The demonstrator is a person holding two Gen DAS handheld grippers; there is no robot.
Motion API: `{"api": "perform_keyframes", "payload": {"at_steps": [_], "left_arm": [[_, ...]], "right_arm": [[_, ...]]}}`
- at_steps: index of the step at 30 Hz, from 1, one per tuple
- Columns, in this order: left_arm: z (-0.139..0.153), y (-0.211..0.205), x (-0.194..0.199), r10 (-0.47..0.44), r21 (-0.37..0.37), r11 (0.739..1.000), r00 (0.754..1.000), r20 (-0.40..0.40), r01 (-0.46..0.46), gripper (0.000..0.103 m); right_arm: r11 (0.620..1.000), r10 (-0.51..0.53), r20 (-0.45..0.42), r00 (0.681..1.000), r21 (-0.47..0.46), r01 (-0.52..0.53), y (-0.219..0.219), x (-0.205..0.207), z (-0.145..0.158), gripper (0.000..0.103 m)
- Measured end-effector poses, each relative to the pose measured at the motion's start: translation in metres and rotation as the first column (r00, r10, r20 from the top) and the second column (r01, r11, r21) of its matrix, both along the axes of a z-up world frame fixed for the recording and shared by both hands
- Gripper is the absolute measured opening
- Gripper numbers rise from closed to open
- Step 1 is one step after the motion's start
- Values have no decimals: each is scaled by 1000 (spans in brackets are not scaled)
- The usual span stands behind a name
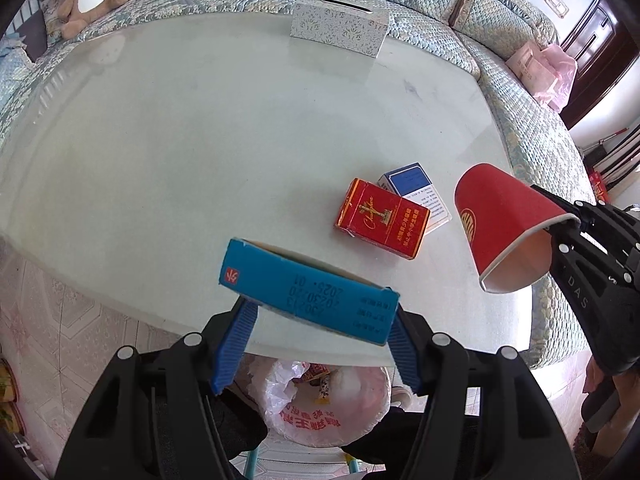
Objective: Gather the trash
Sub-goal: 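Carry the blue medicine box in left tool and red cup in right tool to the bin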
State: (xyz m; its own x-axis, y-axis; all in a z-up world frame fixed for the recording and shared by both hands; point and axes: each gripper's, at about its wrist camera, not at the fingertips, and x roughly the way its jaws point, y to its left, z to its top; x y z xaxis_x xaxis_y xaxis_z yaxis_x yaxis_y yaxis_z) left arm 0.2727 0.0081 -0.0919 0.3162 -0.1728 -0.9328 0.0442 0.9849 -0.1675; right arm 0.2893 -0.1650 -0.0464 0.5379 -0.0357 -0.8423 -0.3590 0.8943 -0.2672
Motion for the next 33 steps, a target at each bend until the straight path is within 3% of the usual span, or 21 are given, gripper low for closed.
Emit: {"api": "perform_keyframes", "payload": {"at_steps": [6, 14, 24, 33], "left_arm": [[1, -3, -26, -42, 5, 999, 999, -2, 42, 61], [-19, -8, -70, -113, 20, 993, 993, -33, 114, 61], [-58, -19, -114, -176, 20, 984, 982, -72, 177, 61], [-110, -27, -139, -235, 5, 971, 963, -133, 237, 61]], "right_arm": [[999, 36, -1, 999, 6, -36, 6, -53, -2, 9], [998, 56, -42, 998, 2, -56, 12, -109, -30, 9], [999, 40, -100, 994, 7, -39, 16, -158, -76, 9], [1000, 4, -165, 986, 3, -3, 13, -184, -123, 9]]}}
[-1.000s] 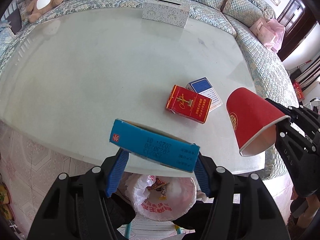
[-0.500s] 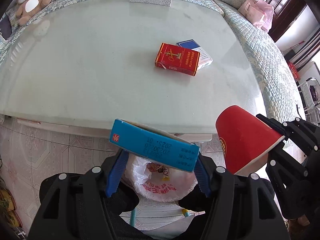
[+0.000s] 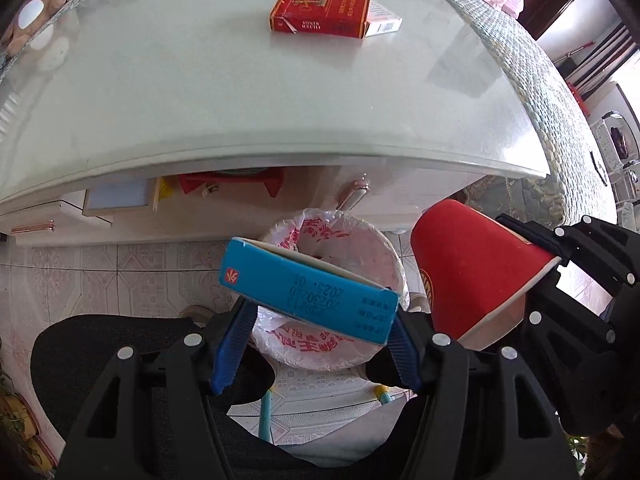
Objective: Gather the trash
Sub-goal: 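Carry the blue medicine box in left tool and red cup in right tool to the bin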
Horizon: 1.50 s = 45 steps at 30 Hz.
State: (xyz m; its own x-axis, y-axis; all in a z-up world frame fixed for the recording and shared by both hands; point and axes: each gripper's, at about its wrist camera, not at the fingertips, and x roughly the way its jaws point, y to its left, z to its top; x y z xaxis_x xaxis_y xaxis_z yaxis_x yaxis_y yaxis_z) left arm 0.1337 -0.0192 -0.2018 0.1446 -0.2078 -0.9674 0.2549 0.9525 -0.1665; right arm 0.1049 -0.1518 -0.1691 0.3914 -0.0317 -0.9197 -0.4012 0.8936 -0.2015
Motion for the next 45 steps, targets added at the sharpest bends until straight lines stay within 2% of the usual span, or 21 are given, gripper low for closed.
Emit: {"api": "perform_keyframes", "payload": {"at_steps": [13, 24, 30, 45], "left_arm": [[-82, -15, -16, -65, 59, 996, 995, -79, 69, 61], [-141, -20, -7, -87, 89, 991, 982, -165, 103, 61], [-164, -21, -1, -96, 72, 991, 974, -206, 113, 61], [-210, -18, 7, -68, 58, 994, 945, -319, 91, 61]], "right_arm": [[998, -55, -100, 993, -14, 54, -8, -6, -72, 9], [996, -90, -185, 979, -16, 89, -10, 6, -140, 9], [996, -84, -224, 971, -45, 76, -9, 11, -171, 9], [997, -57, -307, 950, -65, 39, 2, 19, -210, 9]]}}
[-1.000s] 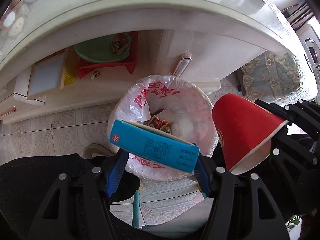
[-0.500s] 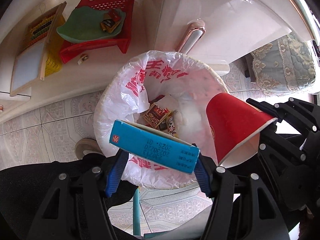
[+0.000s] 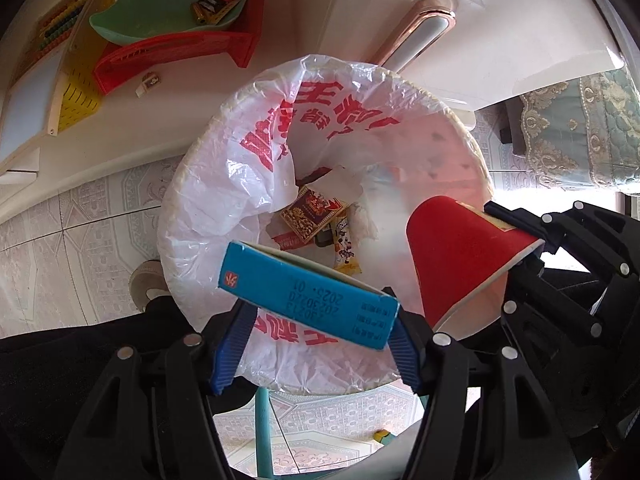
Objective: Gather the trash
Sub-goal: 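Open left tool to drop the medicine box while right tool releases the red cup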
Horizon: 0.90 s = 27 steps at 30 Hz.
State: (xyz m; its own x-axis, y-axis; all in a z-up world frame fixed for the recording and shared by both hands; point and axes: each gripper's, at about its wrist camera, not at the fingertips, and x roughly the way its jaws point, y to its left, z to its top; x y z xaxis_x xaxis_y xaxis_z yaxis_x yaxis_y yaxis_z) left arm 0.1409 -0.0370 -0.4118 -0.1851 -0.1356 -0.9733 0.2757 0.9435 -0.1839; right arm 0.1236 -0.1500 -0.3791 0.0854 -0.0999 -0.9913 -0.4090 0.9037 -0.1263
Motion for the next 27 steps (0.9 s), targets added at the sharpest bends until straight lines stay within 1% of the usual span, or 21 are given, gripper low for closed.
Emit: {"api": "perform_keyframes", "payload": {"at_steps": [2, 3, 4, 5, 6, 7, 8, 11, 22, 25, 27], "left_arm": [[-6, 3, 2, 27, -1, 1000, 999, -31, -27, 62], [-8, 5, 2, 33, -4, 999, 998, -44, -33, 62], [-10, 5, 3, 35, -2, 999, 998, -51, -36, 64], [-11, 6, 3, 38, 4, 999, 998, -53, -38, 69], [-12, 6, 4, 36, 10, 999, 998, -52, -36, 71], [-12, 5, 4, 32, 15, 999, 998, -46, -31, 75], [-11, 5, 4, 28, 22, 999, 999, -38, -27, 77], [-7, 3, 3, 14, 41, 999, 1000, -14, -14, 79], [-2, 3, 3, 10, 48, 999, 1000, -10, -9, 80], [7, 6, 0, 9, 45, 999, 1000, -2, -9, 80], [19, 9, -4, 10, 44, 999, 1000, 7, -10, 80]], "right_arm": [[1000, -6, -8, 1000, 11, 6, 0, 1, 0, 10], [1000, -13, -13, 1000, 25, 13, -1, 2, 0, 14], [999, -22, -13, 1000, 34, 22, -2, 3, 0, 20], [999, -26, -8, 1000, 38, 27, -2, 4, 1, 38], [999, -25, 4, 1000, 37, 25, -2, 4, 2, 53], [999, -22, 16, 1000, 33, 21, -2, 3, 4, 55], [999, -19, 21, 1000, 31, 19, -1, 3, 5, 55], [999, -20, 21, 1000, 30, 19, -1, 3, 4, 55], [1000, -9, 29, 1000, 22, 9, 1, 2, 8, 55], [1000, 6, 41, 999, 27, -8, 4, 0, 14, 55], [999, 13, 45, 999, 52, -15, 5, -4, 25, 55]]}}
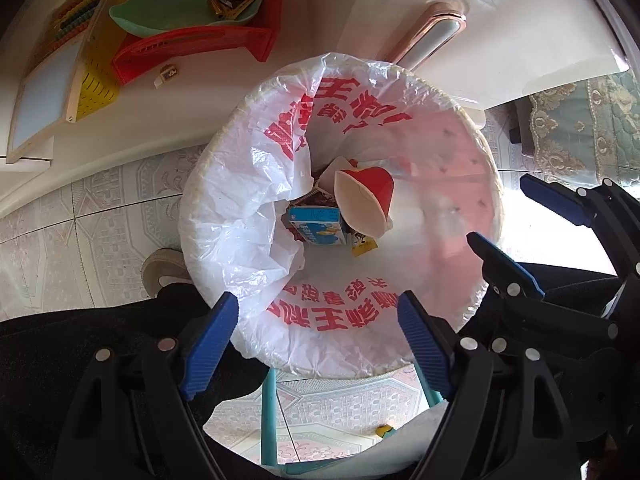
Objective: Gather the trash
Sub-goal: 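Raise both tools from the bin back over the table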
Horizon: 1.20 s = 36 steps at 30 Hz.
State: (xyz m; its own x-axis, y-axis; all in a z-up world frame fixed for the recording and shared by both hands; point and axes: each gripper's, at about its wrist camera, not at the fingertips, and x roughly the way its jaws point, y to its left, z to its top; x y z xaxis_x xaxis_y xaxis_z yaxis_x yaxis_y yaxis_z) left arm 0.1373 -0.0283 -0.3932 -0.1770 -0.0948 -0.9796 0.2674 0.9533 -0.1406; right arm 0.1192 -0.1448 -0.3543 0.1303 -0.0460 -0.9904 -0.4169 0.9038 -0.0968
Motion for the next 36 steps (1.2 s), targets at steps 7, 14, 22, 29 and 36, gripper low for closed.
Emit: {"api": "perform_keyframes", "payload": {"at_steps": [7, 14, 22, 29, 36], "left_arm": [[97, 24, -3, -4, -69, 998, 995, 99, 10, 80], [261, 39, 38, -83, -74, 990, 909, 407, 123, 95], [364, 17, 89, -399, 75, 891, 693, 601, 448, 96], [355, -20, 106, -697, 233, 675, 503, 511, 700, 96], [310, -51, 114, -846, 290, 458, 311, 434, 840, 96]], "right_arm": [[993, 63, 133, 989, 90, -75, 1, -20, 99, 73], [985, 40, 295, 955, 150, -88, -34, 14, 235, 88], [980, 8, 389, 921, 178, -83, -69, 89, 349, 93], [977, 3, 344, 939, 198, -76, -75, 162, 378, 93], [970, -11, 248, 969, 237, -49, -63, 235, 356, 93]]}}
